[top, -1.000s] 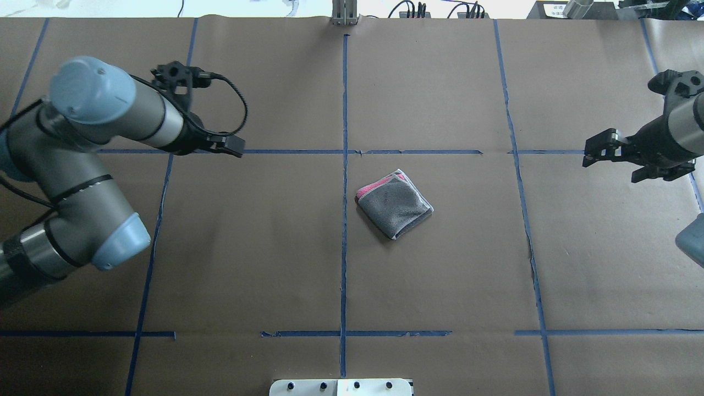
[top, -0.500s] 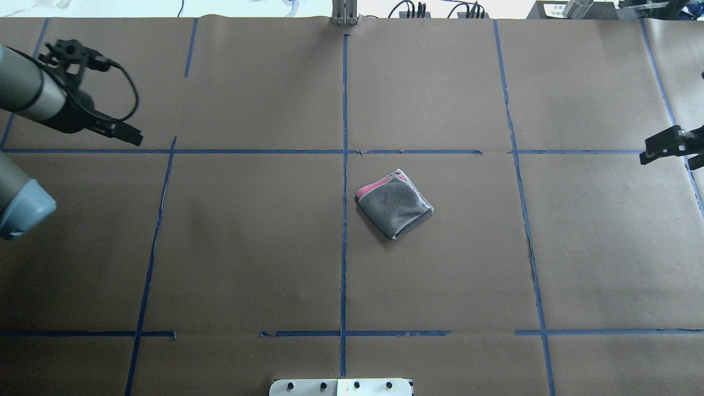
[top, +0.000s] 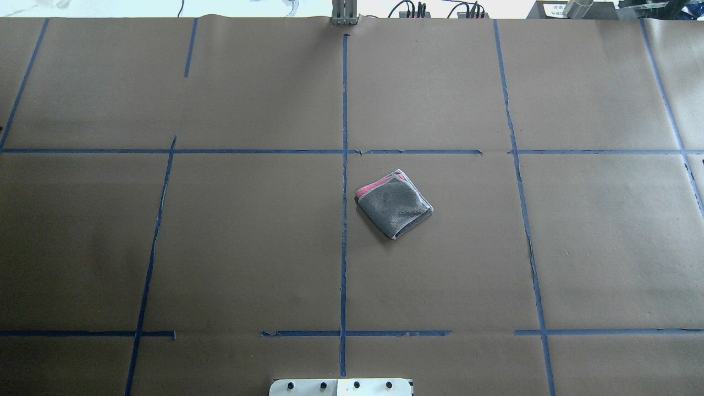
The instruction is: Fold towel twice with both arms
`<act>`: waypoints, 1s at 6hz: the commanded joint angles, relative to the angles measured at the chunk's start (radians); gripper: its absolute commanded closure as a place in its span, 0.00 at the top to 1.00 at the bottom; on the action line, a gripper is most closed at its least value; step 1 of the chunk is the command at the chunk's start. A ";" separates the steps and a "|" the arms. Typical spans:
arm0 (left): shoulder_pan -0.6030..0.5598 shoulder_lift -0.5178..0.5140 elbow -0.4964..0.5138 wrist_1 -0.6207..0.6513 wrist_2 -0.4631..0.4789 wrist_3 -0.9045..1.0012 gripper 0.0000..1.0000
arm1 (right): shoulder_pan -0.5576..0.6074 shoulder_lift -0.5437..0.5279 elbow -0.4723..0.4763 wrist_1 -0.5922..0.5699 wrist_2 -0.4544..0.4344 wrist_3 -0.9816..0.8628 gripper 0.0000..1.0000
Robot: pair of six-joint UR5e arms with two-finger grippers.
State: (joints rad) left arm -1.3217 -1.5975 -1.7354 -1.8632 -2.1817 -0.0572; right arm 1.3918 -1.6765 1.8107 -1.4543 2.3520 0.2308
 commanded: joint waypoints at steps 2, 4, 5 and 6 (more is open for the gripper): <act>-0.221 0.024 0.029 0.329 -0.038 0.343 1.00 | 0.098 -0.037 -0.010 -0.168 -0.008 -0.295 1.00; -0.222 0.037 0.187 0.352 -0.120 0.335 1.00 | 0.098 -0.078 -0.002 -0.163 0.001 -0.297 1.00; -0.222 0.039 0.189 0.355 -0.144 0.329 1.00 | 0.098 -0.077 -0.007 -0.159 0.001 -0.297 1.00; -0.222 0.025 0.191 0.352 -0.144 0.235 1.00 | 0.098 -0.078 -0.004 -0.158 0.001 -0.297 1.00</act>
State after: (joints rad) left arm -1.5426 -1.5640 -1.5536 -1.5101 -2.3154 0.2409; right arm 1.4893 -1.7520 1.8055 -1.6141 2.3523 -0.0656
